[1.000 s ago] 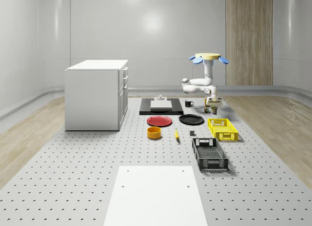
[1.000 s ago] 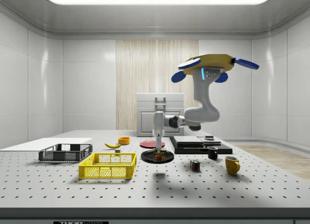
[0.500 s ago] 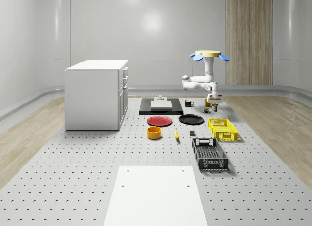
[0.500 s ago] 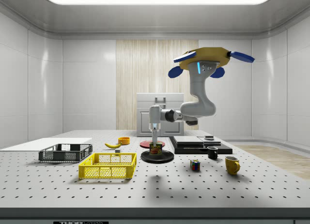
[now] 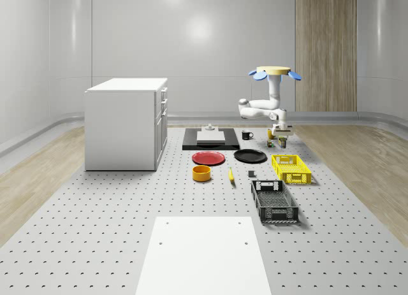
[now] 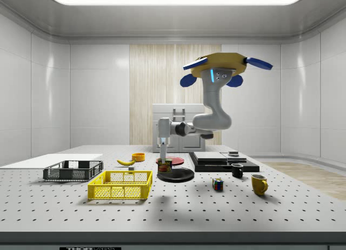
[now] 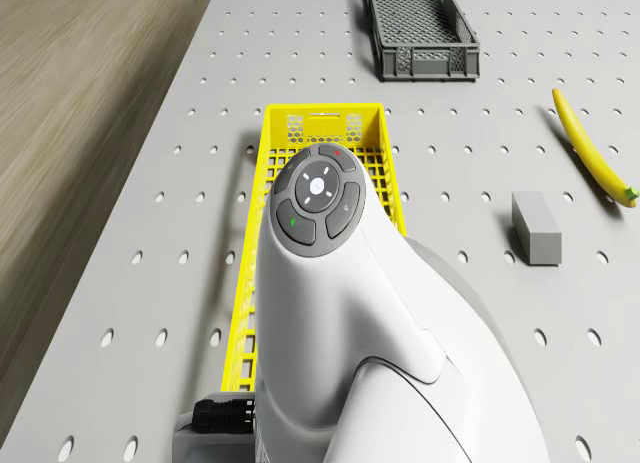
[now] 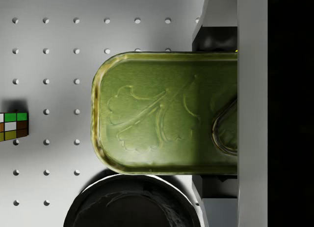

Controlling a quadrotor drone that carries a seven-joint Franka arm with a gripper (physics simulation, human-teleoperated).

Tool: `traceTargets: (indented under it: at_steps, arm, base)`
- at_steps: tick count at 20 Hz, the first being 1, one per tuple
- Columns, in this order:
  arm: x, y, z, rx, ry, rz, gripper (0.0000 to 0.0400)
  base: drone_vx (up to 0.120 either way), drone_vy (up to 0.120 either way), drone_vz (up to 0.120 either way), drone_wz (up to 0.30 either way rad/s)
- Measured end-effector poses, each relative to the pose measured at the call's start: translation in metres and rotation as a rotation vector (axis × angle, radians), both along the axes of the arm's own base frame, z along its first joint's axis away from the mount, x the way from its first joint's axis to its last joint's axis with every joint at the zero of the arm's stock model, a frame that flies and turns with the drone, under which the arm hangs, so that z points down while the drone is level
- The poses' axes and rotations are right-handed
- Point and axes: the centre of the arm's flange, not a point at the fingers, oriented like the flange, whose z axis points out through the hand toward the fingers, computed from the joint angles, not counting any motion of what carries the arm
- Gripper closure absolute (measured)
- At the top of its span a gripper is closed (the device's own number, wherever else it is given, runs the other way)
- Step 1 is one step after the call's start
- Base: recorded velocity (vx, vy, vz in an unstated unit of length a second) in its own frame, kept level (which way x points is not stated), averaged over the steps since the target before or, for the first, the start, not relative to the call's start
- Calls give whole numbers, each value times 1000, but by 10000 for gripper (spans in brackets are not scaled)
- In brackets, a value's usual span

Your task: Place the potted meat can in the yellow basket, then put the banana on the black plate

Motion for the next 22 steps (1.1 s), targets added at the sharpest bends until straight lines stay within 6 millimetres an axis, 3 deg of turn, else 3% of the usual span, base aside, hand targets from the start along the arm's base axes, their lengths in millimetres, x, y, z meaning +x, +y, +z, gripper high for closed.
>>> traceTargets:
  at_steps: [22]
  arm:
    - [0,0,0,0,0,0,109]
  base:
    - [120,0,-7,0]
